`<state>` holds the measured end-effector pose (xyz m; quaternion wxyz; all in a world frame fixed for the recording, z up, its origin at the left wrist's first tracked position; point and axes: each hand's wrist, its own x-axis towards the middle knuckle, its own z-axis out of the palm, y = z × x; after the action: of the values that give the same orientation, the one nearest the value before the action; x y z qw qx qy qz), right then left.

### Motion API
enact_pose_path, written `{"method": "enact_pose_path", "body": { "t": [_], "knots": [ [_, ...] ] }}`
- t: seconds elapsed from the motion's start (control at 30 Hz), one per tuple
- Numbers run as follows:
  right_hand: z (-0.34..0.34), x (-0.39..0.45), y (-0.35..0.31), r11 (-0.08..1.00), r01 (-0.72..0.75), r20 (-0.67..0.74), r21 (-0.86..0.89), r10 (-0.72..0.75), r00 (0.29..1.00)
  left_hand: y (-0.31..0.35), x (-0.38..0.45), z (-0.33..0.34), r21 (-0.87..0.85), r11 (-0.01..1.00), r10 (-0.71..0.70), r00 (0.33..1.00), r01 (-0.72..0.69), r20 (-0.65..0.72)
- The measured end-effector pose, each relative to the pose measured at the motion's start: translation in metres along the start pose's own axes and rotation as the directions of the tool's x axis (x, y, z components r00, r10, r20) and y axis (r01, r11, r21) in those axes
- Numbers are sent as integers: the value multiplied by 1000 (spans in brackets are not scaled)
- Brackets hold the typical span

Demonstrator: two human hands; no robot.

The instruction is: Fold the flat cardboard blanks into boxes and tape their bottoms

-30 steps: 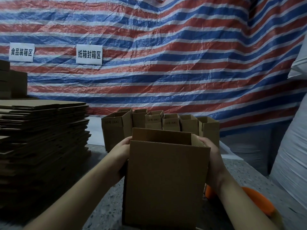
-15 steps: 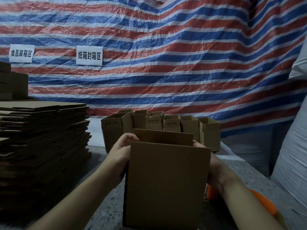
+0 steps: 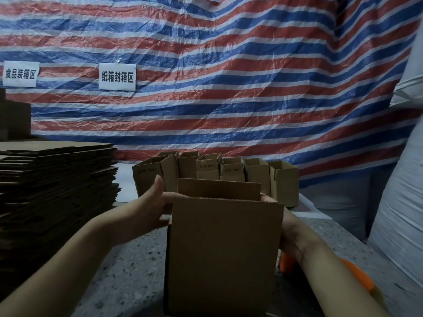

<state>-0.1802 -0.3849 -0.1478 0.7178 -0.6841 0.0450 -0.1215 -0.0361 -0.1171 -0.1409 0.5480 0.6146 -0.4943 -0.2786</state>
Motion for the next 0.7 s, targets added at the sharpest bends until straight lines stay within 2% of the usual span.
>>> {"method": "enact_pose_path", "body": {
  "t": [0.1,0.23,0.3,0.4,0.53,0.7],
  "knots": [
    [0,-1,0,1000,16,12,10,-16,1000,-2,-1,4,49,999,-19,999,20,-36],
    [-1,2,1,1000,3,1,20,-3,1000,4,1,15,181,980,-51,986,80,-161],
    [-1,2,2,1000,2,5,4,-2,1000,6,4,21,194,976,-61,975,104,-214],
    [-4,2,4,1000,0,21,18,0,1000,5,9,25,167,979,-57,947,115,-316],
    [-6,3,5,999,6,27,38,-7,1000,-2,14,25,67,996,-25,898,60,-440],
    [-11,6,12,984,-57,-5,169,58,998,-8,18,26,-18,1000,-25,863,19,-505]
  ]
}}
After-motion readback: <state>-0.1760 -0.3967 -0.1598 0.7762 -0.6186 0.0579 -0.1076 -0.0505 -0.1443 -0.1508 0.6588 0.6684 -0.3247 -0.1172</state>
